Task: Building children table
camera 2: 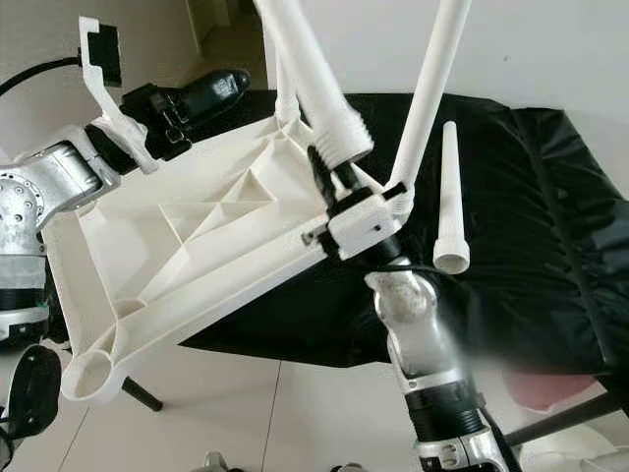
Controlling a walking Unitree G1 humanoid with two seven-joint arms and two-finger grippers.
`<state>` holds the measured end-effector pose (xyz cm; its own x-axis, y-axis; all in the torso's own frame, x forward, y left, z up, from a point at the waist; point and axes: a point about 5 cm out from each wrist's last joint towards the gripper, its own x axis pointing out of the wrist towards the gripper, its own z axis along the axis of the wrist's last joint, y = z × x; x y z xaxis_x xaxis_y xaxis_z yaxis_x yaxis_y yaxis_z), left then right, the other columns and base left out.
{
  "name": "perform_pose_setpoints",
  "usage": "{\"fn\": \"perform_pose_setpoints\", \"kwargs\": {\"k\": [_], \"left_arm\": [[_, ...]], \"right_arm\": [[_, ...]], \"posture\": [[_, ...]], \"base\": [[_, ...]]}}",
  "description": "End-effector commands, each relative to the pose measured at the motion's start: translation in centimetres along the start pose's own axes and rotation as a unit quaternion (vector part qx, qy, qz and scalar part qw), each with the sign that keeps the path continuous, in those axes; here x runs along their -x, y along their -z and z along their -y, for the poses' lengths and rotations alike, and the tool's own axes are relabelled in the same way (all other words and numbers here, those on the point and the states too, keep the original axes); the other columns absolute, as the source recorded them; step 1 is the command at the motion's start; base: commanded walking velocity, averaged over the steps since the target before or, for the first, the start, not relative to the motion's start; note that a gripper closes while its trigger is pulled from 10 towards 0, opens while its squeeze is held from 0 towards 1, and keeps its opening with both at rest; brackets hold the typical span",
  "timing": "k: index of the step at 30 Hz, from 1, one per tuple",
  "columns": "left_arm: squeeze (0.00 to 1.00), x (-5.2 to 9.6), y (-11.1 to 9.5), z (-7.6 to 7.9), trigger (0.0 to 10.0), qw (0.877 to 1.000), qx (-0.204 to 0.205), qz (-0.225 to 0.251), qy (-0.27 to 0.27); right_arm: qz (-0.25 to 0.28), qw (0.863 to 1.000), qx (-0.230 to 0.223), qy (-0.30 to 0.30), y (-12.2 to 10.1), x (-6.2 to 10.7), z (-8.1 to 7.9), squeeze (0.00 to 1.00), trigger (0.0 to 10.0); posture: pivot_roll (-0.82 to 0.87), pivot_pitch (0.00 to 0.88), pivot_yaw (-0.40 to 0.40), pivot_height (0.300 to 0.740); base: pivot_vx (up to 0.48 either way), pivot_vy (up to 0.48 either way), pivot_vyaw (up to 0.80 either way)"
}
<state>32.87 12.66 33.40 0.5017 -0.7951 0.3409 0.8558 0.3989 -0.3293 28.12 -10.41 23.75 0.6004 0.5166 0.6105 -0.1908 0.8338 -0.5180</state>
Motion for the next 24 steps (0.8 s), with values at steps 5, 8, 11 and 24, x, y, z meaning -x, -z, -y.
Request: {"fn": "perform_pose_setpoints", "kwargs": {"k": [5, 8, 11, 24], "left_arm": [[0.0, -0.9, 1.0, 1.8, 10.0, 0.979, 0.019, -0.014, 0.204], [0.0, -1.3, 1.5, 1.9, 10.0, 0.978, 0.022, -0.026, 0.206], [0.0, -1.5, 1.9, 1.5, 10.0, 0.979, 0.026, -0.035, 0.197], [0.0, -2.7, 1.2, 0.2, 10.0, 0.984, 0.057, -0.015, 0.166]], "right_arm": [[0.008, 1.0, -0.002, -0.023, -0.1, 0.0, -1.0, 0.0, 10.0], [0.01, 1.0, -0.001, -0.029, -0.1, -0.1, -1.4, 0.0, 10.0], [0.014, 0.999, 0.003, -0.032, -0.1, -0.1, -1.6, 0.0, 10.0], [0.011, 0.998, 0.021, -0.059, 0.2, 0.8, -2.6, 0.0, 10.0]], "posture": [[-0.01, 0.075, 0.043, 0.74], [-0.01, 0.081, 0.048, 0.74], [-0.01, 0.083, 0.052, 0.74], [-0.01, 0.098, 0.06, 0.74]], "base": [[0.0, 0.0, 0.0], [0.0, 0.0, 0.0], [0.0, 0.0, 0.0], [0.0, 0.0, 0.0]]}}
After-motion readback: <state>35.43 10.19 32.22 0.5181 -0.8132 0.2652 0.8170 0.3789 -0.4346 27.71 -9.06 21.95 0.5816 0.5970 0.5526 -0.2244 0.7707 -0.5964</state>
